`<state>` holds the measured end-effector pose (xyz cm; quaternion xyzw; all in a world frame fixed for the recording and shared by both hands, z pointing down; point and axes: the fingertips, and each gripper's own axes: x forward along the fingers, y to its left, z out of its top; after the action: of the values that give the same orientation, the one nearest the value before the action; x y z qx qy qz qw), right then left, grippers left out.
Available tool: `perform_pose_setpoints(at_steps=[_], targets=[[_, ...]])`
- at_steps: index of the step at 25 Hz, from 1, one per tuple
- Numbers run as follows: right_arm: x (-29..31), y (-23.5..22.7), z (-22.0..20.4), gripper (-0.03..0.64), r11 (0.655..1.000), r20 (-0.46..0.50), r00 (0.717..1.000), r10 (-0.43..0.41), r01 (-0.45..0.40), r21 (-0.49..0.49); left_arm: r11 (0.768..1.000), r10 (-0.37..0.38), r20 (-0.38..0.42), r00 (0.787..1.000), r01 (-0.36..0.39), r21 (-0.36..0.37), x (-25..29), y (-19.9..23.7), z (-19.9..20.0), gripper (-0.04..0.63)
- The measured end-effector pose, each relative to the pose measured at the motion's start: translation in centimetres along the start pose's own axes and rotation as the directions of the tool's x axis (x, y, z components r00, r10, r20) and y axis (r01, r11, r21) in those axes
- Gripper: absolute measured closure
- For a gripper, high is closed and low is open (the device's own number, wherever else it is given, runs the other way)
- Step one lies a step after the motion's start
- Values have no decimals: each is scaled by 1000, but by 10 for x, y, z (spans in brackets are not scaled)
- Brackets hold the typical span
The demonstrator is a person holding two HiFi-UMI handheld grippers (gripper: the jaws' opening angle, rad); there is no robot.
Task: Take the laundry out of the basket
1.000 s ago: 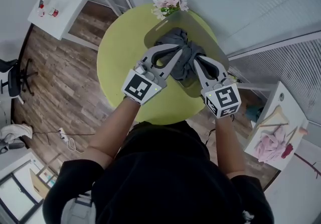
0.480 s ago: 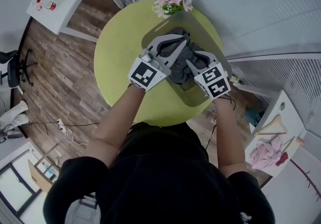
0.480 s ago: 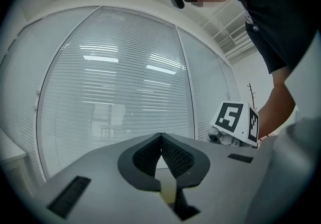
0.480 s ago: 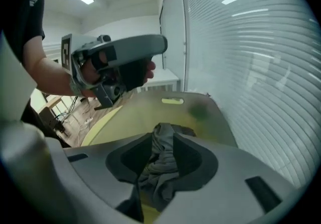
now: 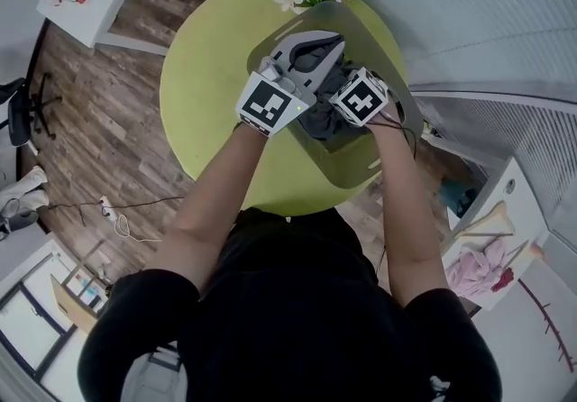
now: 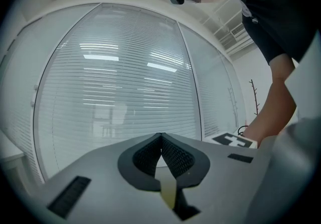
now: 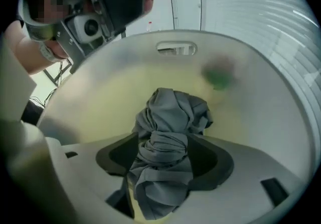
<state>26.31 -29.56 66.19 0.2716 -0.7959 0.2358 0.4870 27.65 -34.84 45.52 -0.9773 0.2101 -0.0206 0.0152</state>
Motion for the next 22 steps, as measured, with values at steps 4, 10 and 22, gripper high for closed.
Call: perform_pose_setpoints(at_steps=[4, 10, 22], targets=[[29, -5, -15, 259, 1000, -66, 998, 22, -21, 12, 1000, -12, -6, 1000, 12, 10, 11, -3, -4, 586], [64, -9, -29, 212, 999, -120, 992, 45, -45, 0, 1000, -2, -34, 999, 2, 4, 17, 1, -24, 586], [100, -1, -36, 198, 989, -185, 974, 133, -143, -43, 997, 74, -69, 995, -74, -1, 23, 27, -38, 586]])
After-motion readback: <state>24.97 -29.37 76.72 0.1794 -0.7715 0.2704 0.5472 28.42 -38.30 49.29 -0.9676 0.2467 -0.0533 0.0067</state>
